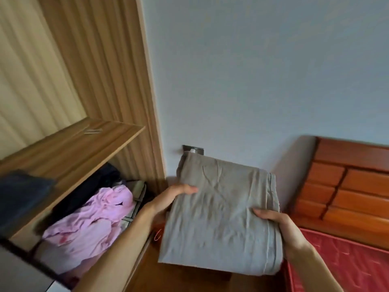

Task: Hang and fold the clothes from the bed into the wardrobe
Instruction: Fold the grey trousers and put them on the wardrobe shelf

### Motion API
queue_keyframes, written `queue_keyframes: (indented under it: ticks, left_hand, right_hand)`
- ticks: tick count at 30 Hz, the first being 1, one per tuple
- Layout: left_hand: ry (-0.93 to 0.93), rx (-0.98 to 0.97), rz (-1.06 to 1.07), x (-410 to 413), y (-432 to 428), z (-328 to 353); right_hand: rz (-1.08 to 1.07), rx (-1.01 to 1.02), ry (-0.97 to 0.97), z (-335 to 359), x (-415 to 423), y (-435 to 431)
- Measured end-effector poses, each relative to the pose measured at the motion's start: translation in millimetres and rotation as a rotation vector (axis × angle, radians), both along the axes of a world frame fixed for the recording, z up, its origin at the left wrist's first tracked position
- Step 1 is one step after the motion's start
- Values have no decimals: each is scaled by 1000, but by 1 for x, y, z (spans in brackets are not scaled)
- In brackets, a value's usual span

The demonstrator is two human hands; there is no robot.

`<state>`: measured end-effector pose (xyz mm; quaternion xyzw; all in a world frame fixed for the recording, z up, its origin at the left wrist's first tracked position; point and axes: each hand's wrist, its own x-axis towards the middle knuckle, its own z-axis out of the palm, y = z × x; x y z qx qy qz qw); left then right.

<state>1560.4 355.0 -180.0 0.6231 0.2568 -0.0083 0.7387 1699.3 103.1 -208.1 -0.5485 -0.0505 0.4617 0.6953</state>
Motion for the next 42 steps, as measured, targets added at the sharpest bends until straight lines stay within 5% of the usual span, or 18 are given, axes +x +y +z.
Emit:
queue_keyframes:
  ticks: [6, 13, 28, 38, 42]
  left_hand:
    - [77, -110, 334, 12, 93, -5]
    - [48, -20, 652, -2, 178, 16]
    - [49, 369, 1322, -169, 334, -22]
    - [460, 980, 1795, -248, 438, -51]
    - [1182, 953, 1523, -256, 441, -91]
  right_hand:
    - [201, 69, 13, -15, 72, 138]
    - [514, 93, 76, 3, 111, 307]
    - [1089, -45, 16, -29, -41, 616]
    - [1193, -61, -107, -29, -180, 768]
    - [1233, 13, -603, -73, -229, 801]
